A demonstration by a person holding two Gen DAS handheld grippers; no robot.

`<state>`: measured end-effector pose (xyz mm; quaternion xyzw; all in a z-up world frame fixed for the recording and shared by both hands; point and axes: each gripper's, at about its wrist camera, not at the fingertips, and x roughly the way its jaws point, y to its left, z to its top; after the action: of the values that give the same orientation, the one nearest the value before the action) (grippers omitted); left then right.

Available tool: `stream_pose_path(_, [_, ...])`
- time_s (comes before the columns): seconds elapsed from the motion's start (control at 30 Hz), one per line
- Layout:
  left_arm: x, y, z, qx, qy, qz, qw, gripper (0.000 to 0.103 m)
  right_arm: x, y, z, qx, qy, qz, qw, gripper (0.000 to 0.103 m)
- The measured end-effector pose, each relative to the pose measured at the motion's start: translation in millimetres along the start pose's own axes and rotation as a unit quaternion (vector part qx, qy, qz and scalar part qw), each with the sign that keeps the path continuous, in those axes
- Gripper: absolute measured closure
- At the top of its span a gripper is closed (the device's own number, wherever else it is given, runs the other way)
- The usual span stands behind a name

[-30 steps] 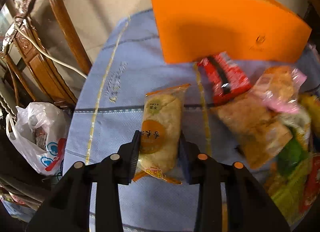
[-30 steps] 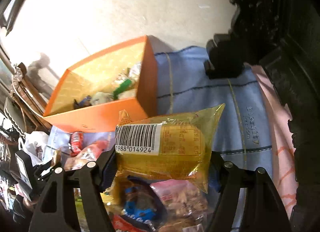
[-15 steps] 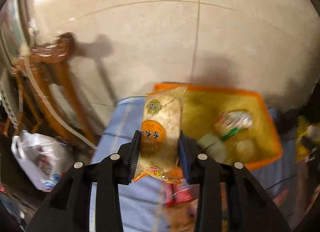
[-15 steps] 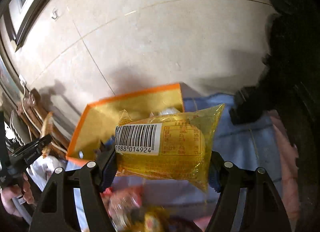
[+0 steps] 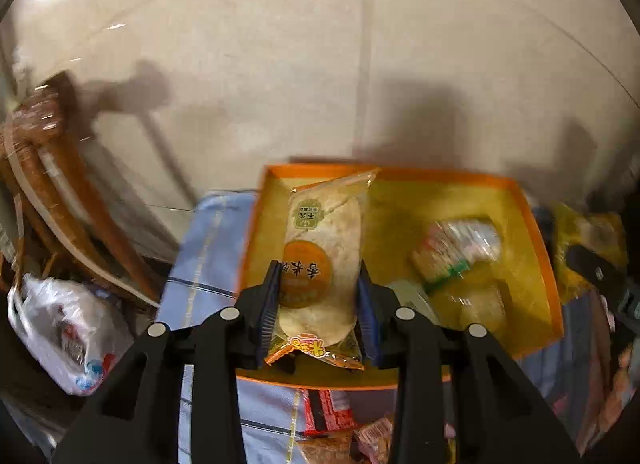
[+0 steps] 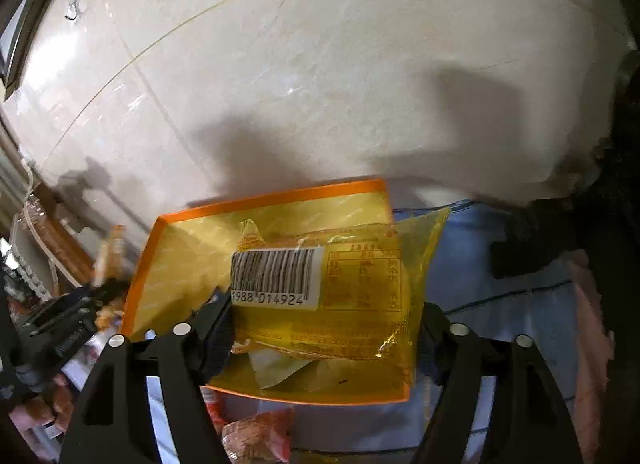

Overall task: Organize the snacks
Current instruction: 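Lower both packs into the orange box and open both tools, then grasp a cracker pack with the left tool while the right grasps the pink cracker bag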

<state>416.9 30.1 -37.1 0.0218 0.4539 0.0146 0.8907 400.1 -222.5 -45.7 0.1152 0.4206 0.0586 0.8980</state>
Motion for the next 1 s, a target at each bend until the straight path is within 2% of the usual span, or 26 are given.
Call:
stream_pose_path(0.03, [1, -2, -2, 0.004, -0.005, 0.010, 0.9999, 0.036, 2, 0, 1, 0.001, 0.003, 0.000, 1.000, 0.003])
stream_pose_path(0.07, [-2, -3, -4, 0.006, -0.013, 0.030, 0.9994, 0.006, 2, 1, 1, -0.001, 0.000, -0.010, 1.000, 0.003])
stream_pose_path(0.1, [-7, -4, -9, 0.005, -0.033, 0.057, 0.9979, 0.004, 1, 2, 0, -0.009, -0.004, -0.018, 1.000, 0.004])
stream_pose_path(0.13, [-9, -3, -13, 0.008, -0.040, 0.058, 0.9975, 0.004, -2, 2, -2, -0.019, -0.004, -0.022, 1.000, 0.004])
stream_pose_path(0.2, [-11, 3, -23, 0.021, -0.026, 0.030, 0.9990, 0.004, -12, -2, -11, -0.039, 0.000, -0.030, 0.999, 0.004])
stream_pose_path(0.27, [-19, 13, -40, 0.024, -0.028, 0.036, 0.9986, 0.004, -29, -14, -28, -0.052, 0.010, -0.032, 0.998, 0.004])
stream_pose_path(0.37, [-32, 33, -81, 0.039, -0.027, 0.036, 0.9982, 0.004, -50, -42, -75, -0.064, 0.038, -0.068, 0.995, 0.004])
stream_pose_path(0.5, [-38, 49, -139, 0.045, -0.005, 0.045, 0.9980, 0.004, -39, -85, -153, -0.037, 0.116, -0.111, 0.986, 0.004])
stream_pose_path(0.57, [-40, 55, -161, 0.041, 0.013, 0.035, 0.9985, 0.004, -23, -105, -183, -0.010, 0.146, -0.107, 0.983, 0.004])
stream_pose_path(0.63, [-40, 57, -184, 0.035, 0.034, 0.025, 0.9985, 0.004, -15, -115, -196, 0.003, 0.145, -0.113, 0.983, 0.004])
stream_pose_path(0.73, [-44, 53, -212, 0.039, 0.044, 0.015, 0.9981, 0.004, -6, -127, -207, 0.043, 0.139, -0.078, 0.986, 0.004])
stream_pose_path(0.8, [-43, 48, -223, 0.043, 0.044, 0.015, 0.9980, 0.004, -1, -123, -213, 0.035, 0.139, -0.040, 0.989, 0.005])
stream_pose_path(0.83, [-40, 43, -227, 0.045, 0.048, 0.012, 0.9977, 0.004, 2, -119, -217, 0.022, 0.143, -0.041, 0.989, 0.010])
stream_pose_path(0.9, [-36, 35, -230, 0.053, 0.054, 0.006, 0.9971, 0.004, 5, -110, -220, 0.010, 0.137, -0.038, 0.990, 0.039])
stream_pose_path(0.93, [-33, 30, -230, 0.060, 0.054, 0.009, 0.9967, 0.004, 3, -112, -219, 0.027, 0.133, -0.043, 0.990, 0.044])
stream_pose_path(1.0, [-27, 17, -228, 0.078, 0.051, 0.017, 0.9955, 0.004, -3, -116, -219, 0.051, 0.131, -0.031, 0.990, 0.047])
